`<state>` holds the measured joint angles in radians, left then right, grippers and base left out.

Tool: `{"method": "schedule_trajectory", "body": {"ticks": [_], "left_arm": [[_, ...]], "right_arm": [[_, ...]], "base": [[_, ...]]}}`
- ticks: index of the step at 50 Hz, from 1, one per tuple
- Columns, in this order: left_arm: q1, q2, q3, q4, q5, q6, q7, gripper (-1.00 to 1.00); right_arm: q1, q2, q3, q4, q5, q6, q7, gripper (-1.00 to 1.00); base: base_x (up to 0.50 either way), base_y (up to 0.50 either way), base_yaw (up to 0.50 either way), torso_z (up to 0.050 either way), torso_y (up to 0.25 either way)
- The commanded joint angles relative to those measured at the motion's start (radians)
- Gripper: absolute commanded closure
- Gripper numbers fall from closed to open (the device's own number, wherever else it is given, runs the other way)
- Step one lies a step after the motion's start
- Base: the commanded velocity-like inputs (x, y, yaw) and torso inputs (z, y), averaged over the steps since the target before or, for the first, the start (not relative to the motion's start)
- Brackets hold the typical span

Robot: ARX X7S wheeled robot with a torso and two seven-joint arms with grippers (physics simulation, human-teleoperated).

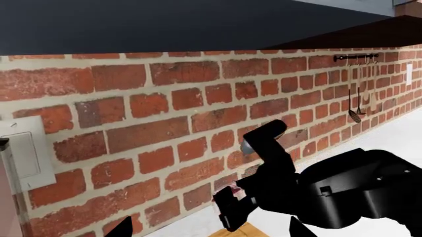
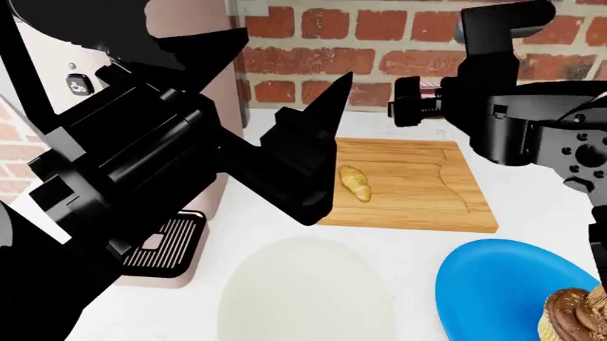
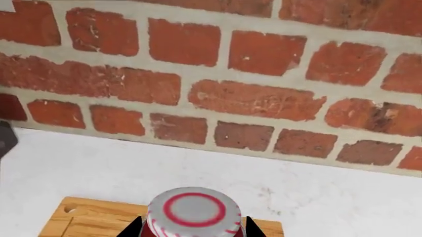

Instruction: From the different types of pastries on the counter, select a croissant and place it on the cutting board. Then retrieve a jar of jam from the cabinet and place it alongside the croissant on the cutting board.

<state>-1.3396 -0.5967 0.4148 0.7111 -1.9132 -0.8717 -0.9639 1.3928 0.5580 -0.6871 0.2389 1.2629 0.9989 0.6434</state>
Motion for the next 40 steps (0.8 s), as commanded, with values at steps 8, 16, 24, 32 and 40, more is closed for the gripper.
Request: {"method": "schedule_trajectory", "body": {"ticks": [8,16,24,32,40], "left_arm": [[-0.001,-0.007,0.0,0.001,0.0,0.006,0.002,-1.0],[0.0,-0.009,0.0,-0.001,0.005,0.008,0.008,-1.0],[0.004,-0.013,-0.001,0.001,0.01,0.01,0.013,-1.0],[-0.007,-0.013,0.004,0.004,-0.004,0.015,0.001,-1.0],[-0.003,-0.017,0.004,0.002,0.004,0.015,0.01,-1.0]], "right_arm": [[-0.01,-0.081,-0.032,0.124,-0.084,-0.055,-0.025,1.0],[-0.018,-0.108,-0.04,0.167,-0.128,-0.111,-0.021,1.0],[-0.024,-0.139,-0.098,0.226,-0.187,-0.135,-0.071,1.0],[-0.026,-0.151,-0.105,0.256,-0.207,-0.16,-0.077,1.0],[-0.021,-0.163,-0.111,0.29,-0.223,-0.178,-0.089,1.0]], "base": [[0.0,0.0,0.0,0.0,0.003],[0.0,0.0,0.0,0.0,0.0],[0.0,0.0,0.0,0.0,0.0],[0.0,0.0,0.0,0.0,0.0],[0.0,0.0,0.0,0.0,0.0]]}}
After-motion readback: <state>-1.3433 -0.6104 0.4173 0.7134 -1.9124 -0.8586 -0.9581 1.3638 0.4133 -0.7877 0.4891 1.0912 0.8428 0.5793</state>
